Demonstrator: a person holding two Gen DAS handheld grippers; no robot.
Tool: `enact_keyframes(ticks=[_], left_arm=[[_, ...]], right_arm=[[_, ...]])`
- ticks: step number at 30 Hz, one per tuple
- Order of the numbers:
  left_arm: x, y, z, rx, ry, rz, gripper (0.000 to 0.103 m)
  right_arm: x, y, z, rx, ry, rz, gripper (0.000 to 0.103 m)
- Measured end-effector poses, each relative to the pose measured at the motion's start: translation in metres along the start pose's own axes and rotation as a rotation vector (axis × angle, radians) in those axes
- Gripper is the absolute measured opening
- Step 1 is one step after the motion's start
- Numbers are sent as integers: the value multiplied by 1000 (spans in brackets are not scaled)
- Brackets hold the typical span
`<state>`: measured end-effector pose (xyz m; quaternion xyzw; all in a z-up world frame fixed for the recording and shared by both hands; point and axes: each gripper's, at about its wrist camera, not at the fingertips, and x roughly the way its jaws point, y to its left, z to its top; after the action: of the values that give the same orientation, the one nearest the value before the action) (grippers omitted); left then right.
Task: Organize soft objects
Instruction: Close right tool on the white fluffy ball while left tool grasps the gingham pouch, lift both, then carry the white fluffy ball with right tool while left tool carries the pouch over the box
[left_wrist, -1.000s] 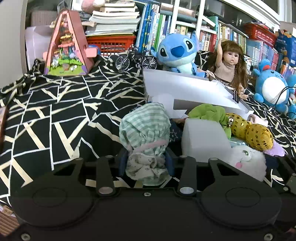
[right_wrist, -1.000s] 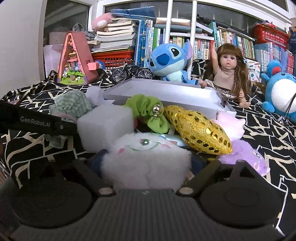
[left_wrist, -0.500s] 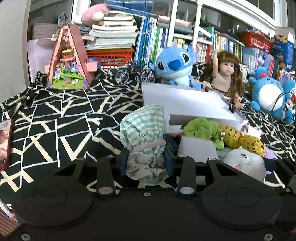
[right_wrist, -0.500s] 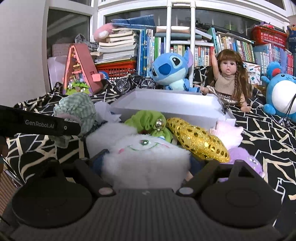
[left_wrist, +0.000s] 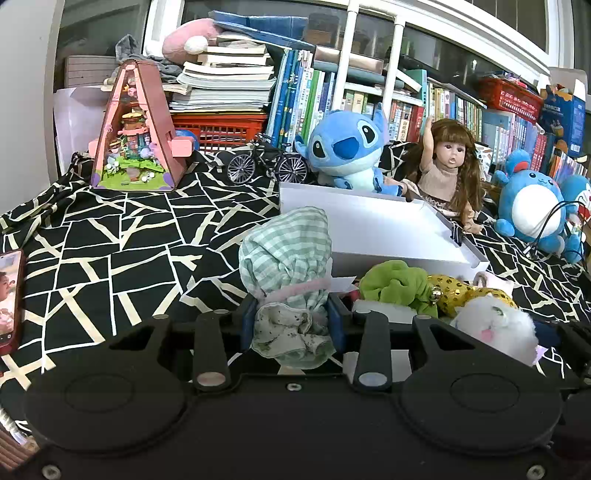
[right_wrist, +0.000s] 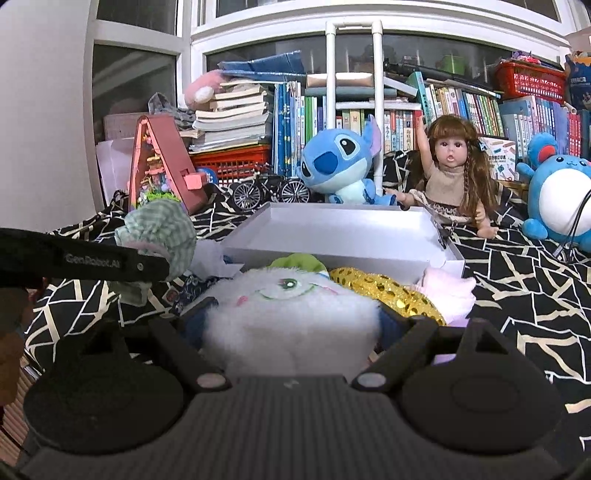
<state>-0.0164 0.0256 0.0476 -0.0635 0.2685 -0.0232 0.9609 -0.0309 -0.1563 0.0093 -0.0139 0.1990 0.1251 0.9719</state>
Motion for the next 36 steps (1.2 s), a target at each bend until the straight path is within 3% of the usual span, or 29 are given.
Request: enact_keyframes(ticks=[13, 30, 36], left_arm=[[14, -5, 20, 25, 16, -38, 37], [62, -24, 57, 27, 51, -104, 37], [85, -29, 77, 1, 74, -130, 37]], right_arm=[[3, -13, 23, 7, -65, -74, 87], [48, -54, 46, 97, 14, -104, 87], [65, -66, 66, 75, 13, -106, 87]])
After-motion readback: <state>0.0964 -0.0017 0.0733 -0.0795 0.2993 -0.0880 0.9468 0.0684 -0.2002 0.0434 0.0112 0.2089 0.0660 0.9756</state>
